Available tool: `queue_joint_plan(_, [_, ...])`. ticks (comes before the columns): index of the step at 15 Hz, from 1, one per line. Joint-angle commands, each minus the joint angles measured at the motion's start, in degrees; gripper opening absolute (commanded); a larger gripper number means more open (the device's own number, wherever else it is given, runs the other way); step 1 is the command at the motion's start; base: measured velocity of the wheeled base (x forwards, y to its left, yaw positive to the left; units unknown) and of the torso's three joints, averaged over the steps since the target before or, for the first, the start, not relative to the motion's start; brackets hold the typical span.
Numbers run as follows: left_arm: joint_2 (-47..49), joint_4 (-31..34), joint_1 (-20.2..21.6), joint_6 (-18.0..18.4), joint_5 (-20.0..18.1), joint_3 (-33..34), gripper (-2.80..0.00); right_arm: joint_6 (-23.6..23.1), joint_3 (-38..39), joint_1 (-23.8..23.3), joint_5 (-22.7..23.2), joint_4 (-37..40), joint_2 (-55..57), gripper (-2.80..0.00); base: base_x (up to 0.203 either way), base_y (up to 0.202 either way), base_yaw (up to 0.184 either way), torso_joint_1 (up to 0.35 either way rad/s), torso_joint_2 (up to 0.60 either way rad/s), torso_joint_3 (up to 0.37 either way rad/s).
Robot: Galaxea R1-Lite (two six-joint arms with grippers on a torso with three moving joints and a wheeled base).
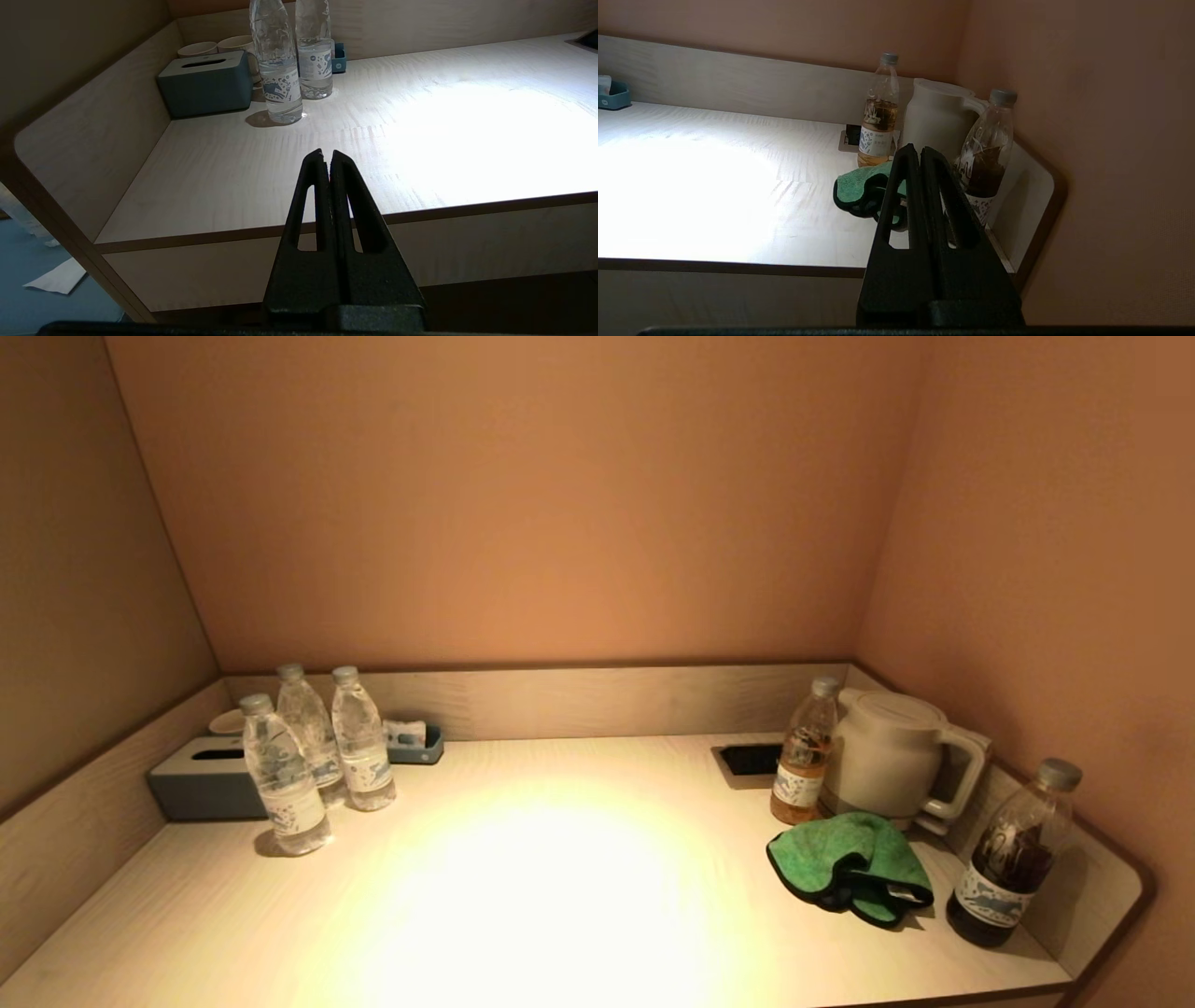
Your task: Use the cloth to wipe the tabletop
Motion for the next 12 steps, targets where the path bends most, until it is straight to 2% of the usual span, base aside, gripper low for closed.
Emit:
queue_joint_plan(1, [0.04, 0.0, 0.04, 0.03, 0.0, 0.01, -2.8, 0.12, 0.02, 0.0, 0.03, 1.35, -0.05, -2.8, 0.0, 0.0, 0.0, 0.0, 0.0, 0.0])
queue_joint_plan(3, [0.04, 0.0, 0.04, 0.03, 0.0, 0.01, -2.8, 0.47, 0.02, 0.0, 0.46, 5.21, -0.05, -2.8, 0.0, 0.0, 0.0, 0.0, 0.0, 0.0])
queue_joint_plan(10, [0.04, 0.0, -0.03, 0.03, 0.0, 0.08, -2.8, 3.17, 0.0, 0.0, 2.32, 9.57, -0.05, -2.8, 0.0, 0.0, 0.0, 0.0, 0.0, 0.0])
queue_joint_plan(12, [0.04, 0.0, -0.05, 0.03, 0.0, 0.01, -2.8, 7.15, 0.02, 0.0, 1.79, 10.05, -0.05, -2.8, 0.0, 0.0, 0.0, 0.0, 0.0, 0.0])
